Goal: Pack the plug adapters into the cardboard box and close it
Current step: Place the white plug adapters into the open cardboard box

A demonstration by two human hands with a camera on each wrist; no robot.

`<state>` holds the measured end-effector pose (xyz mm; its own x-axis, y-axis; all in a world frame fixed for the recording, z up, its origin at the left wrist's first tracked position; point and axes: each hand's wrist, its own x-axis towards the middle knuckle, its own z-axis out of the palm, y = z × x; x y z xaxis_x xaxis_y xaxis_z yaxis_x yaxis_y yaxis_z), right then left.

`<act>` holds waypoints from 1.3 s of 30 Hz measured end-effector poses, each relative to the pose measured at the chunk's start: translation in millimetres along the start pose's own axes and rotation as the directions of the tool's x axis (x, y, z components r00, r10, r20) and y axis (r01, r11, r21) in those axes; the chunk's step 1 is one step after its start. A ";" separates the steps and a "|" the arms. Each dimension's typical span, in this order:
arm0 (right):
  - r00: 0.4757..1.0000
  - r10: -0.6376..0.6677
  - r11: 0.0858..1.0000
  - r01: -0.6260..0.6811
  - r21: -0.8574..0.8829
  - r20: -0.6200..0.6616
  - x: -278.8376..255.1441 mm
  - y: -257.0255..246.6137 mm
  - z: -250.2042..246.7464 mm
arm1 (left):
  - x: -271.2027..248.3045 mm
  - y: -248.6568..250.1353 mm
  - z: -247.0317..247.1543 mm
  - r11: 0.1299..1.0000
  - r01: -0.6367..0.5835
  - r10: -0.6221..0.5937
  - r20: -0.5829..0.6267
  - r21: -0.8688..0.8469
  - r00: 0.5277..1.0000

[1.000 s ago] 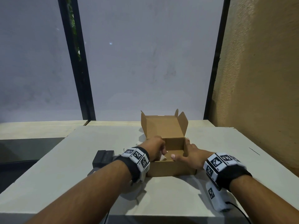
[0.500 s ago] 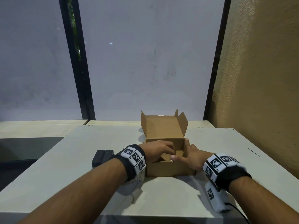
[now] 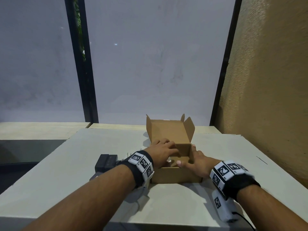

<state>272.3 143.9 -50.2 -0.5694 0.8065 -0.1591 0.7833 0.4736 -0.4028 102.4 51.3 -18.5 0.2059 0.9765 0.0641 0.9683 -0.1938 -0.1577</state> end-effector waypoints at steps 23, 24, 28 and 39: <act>0.999 0.043 0.998 -0.044 -0.034 -0.024 1.8 2.3 1.7 | -4.8 0.8 1.9 0.972 0.164 -0.176 0.060 0.167 0.982; 0.999 0.038 0.999 -0.038 -0.034 -0.020 2.4 2.6 1.8 | -4.2 0.3 2.9 0.970 0.174 -0.182 0.031 0.169 0.983; 0.999 0.036 0.999 -0.037 -0.018 -0.011 2.7 2.0 2.2 | -4.3 1.6 1.4 0.962 0.221 -0.224 0.006 0.162 0.974; 0.999 0.034 0.999 -0.035 -0.021 -0.035 2.9 5.2 6.6 | -6.5 3.8 2.1 0.971 0.178 -0.187 0.043 0.162 0.981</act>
<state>273.0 146.3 -58.7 -0.5329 0.8344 -0.1408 0.8077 0.4521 -0.3784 104.4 44.4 -21.6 0.0147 0.9986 0.0500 0.9534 0.0010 -0.3016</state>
